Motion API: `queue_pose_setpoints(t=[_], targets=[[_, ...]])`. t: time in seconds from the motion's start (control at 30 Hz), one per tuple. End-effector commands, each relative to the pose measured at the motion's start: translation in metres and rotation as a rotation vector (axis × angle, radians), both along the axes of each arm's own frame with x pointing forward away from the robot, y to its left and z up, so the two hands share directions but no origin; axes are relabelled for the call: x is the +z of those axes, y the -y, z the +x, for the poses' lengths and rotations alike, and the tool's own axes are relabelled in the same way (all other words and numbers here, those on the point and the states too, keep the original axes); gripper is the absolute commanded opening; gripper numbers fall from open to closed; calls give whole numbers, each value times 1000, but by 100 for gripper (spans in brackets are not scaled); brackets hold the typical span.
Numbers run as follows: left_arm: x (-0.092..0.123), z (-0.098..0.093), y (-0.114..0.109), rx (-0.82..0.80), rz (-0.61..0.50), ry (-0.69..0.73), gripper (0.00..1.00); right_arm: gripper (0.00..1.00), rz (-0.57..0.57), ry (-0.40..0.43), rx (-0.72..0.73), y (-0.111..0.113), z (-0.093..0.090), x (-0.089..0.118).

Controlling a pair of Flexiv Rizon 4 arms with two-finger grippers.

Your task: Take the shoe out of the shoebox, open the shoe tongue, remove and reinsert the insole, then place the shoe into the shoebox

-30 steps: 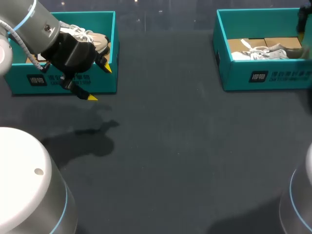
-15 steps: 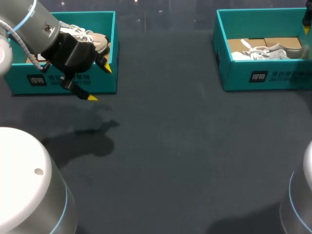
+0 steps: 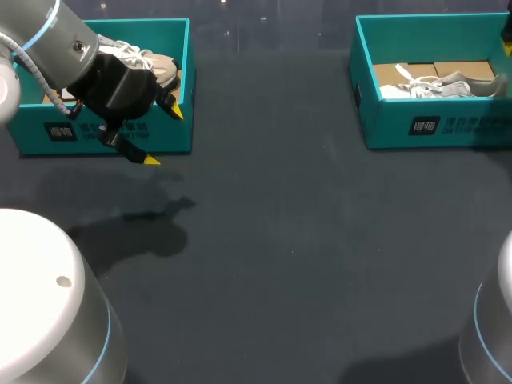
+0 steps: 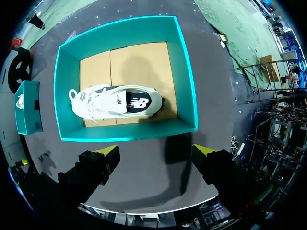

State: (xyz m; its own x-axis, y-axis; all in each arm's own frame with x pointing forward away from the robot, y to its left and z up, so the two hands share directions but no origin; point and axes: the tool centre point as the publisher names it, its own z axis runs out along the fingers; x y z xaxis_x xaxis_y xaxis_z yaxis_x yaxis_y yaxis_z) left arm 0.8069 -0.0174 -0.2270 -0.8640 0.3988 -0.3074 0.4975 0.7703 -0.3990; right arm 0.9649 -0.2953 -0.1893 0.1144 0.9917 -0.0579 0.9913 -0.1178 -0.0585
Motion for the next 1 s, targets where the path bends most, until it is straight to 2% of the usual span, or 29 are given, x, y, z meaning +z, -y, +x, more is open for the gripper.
queue_pose_setpoints(t=[0.03, 0.17, 0.2, 0.27, 0.37, 0.43, 0.83, 0.9, 0.93, 1.0], targets=[[18, 9, -22, -144, -19, 66, 100, 100, 1, 0, 0, 0, 0, 0], [33, 22, -43, -294, -27, 97, 100, 100, 1, 0, 0, 0, 0, 0], [36, 26, -48, -305, 9, 105, 100, 100, 1, 0, 0, 0, 0, 0], [43, 31, -57, -432, 7, 119, 100, 100, 1, 0, 0, 0, 0, 0], [54, 40, -70, -651, 88, 180, 100, 100, 1, 0, 0, 0, 0, 0], [55, 54, -82, -731, 200, 259, 100, 100, 1, 0, 0, 0, 0, 0], [55, 54, -82, -731, 200, 259, 100, 100, 1, 0, 0, 0, 0, 0], [53, 51, -77, -822, 207, 272, 100, 100, 1, 0, 0, 0, 0, 0], [53, 54, -80, -839, 264, 282, 100, 100, 1, 0, 0, 0, 0, 0], [57, 64, -91, -916, 246, 294, 100, 100, 1, 0, 0, 0, 0, 0]])
